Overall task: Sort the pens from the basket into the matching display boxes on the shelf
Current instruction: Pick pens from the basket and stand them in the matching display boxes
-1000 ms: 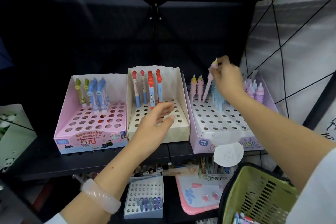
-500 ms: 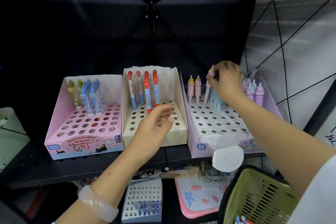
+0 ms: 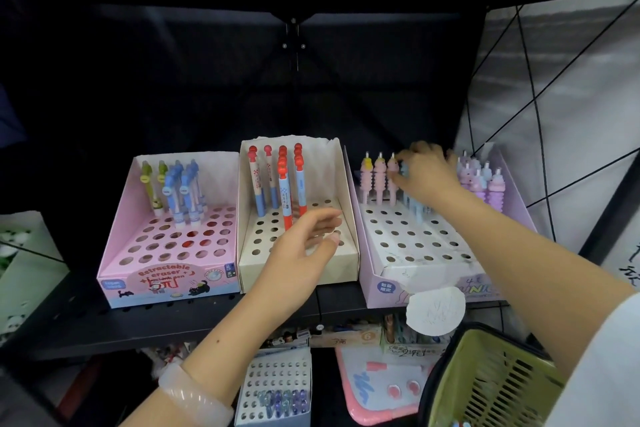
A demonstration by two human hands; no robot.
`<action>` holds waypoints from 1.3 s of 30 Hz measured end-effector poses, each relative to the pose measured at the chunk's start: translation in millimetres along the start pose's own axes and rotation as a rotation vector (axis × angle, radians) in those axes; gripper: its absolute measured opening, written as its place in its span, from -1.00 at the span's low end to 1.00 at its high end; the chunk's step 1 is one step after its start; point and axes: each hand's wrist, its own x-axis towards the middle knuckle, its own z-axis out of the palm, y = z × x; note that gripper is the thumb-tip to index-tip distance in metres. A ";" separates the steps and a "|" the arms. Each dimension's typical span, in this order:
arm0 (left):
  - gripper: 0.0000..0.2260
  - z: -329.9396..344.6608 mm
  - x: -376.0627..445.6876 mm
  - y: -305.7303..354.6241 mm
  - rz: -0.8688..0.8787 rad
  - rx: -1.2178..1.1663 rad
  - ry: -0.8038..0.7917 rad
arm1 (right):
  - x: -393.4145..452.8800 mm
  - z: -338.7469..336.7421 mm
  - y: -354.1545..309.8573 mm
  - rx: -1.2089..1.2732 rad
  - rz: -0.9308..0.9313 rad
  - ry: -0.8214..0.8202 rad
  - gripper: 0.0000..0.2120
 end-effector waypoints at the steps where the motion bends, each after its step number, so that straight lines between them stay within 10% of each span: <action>1: -0.69 -0.1 0.2 1.4 -0.002 -0.007 0.002 | -2.4 -2.2 0.2 0.014 -0.014 0.033 -0.58; 9: -0.75 37.7 -40.6 10.2 -0.015 -0.125 -0.093 | -99.8 -42.6 1.9 0.518 -0.317 0.242 -0.81; 14: -0.75 85.3 -89.5 -6.3 -0.046 -0.217 -0.167 | -202.2 -39.4 35.5 0.703 -0.269 0.039 -0.86; 27: -0.76 174.9 -124.5 -59.6 -0.013 0.318 -0.561 | -330.4 163.5 142.5 0.104 -0.050 -0.832 -0.56; 39: -0.81 176.3 -124.2 -65.5 -0.067 0.215 -0.461 | -340.3 234.0 140.6 -0.322 -0.095 -0.670 -0.49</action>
